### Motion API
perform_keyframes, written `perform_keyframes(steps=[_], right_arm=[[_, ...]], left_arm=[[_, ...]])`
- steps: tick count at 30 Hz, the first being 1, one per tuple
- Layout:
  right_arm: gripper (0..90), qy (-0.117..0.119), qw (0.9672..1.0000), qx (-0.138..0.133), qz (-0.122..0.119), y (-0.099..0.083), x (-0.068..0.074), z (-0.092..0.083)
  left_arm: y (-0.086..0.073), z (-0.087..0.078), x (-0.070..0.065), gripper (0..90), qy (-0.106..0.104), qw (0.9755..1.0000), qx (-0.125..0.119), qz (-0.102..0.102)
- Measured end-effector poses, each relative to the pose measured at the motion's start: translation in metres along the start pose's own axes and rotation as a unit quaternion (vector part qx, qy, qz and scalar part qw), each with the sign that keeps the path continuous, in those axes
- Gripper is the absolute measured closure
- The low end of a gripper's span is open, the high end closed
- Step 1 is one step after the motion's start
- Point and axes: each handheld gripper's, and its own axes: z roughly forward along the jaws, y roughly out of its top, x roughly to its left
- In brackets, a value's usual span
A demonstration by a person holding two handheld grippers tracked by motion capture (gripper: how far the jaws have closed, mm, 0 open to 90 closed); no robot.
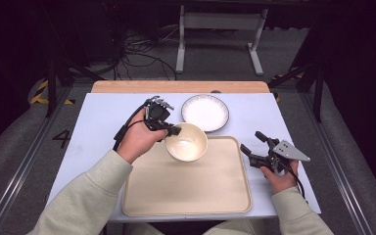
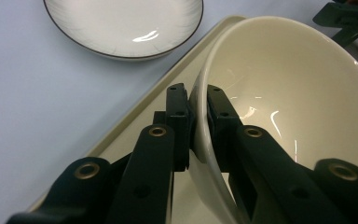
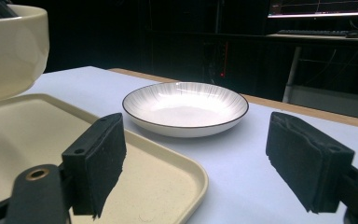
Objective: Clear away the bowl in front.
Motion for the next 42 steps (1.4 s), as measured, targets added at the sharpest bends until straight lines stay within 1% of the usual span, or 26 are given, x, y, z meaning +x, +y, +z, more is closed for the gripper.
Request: perform_keyframes(steps=[9, 11, 12, 20, 28, 33, 36, 39, 42], right_arm=[[20.1, 0.000, 1.0000, 0.000, 0.000, 0.000, 0.000, 0.000], [20.1, 0.000, 1.0000, 0.001, 0.000, 0.000, 0.000, 0.000], [20.1, 0.000, 1.0000, 0.001, 0.000, 0.000, 0.000, 0.000], [20.1, 0.000, 1.0000, 0.001, 0.000, 0.000, 0.000, 0.000], [20.2, 0.000, 1.0000, 0.001, 0.000, 0.000, 0.000, 0.000], [20.1, 0.000, 1.0000, 0.001, 0.000, 0.000, 0.000, 0.000], [20.1, 0.000, 1.0000, 0.001, 0.000, 0.000, 0.000, 0.000], [20.1, 0.000, 1.0000, 0.001, 0.000, 0.000, 0.000, 0.000], [20.1, 0.000, 1.0000, 0.002, 0.000, 0.000, 0.000, 0.000]], left_arm=[[-0.009, 0.014, -0.004, 82.5, -0.015, 0.9998, 0.016, -0.001], [-0.011, 0.016, -0.004, 82.5, -0.017, 0.9997, 0.020, 0.002], [-0.011, 0.017, -0.005, 82.4, -0.016, 0.9996, 0.023, 0.006], [-0.018, 0.026, -0.006, 82.4, -0.022, 0.9991, 0.035, 0.006], [-0.022, 0.033, -0.007, 82.3, -0.022, 0.9985, 0.048, 0.014], [-0.024, 0.037, -0.008, 82.4, -0.028, 0.9981, 0.052, 0.016], [-0.027, 0.040, -0.008, 82.3, -0.026, 0.9978, 0.058, 0.019], [-0.029, 0.044, -0.008, 82.3, -0.024, 0.9975, 0.063, 0.020], [-0.031, 0.047, -0.008, 82.3, -0.026, 0.9974, 0.065, 0.015]])
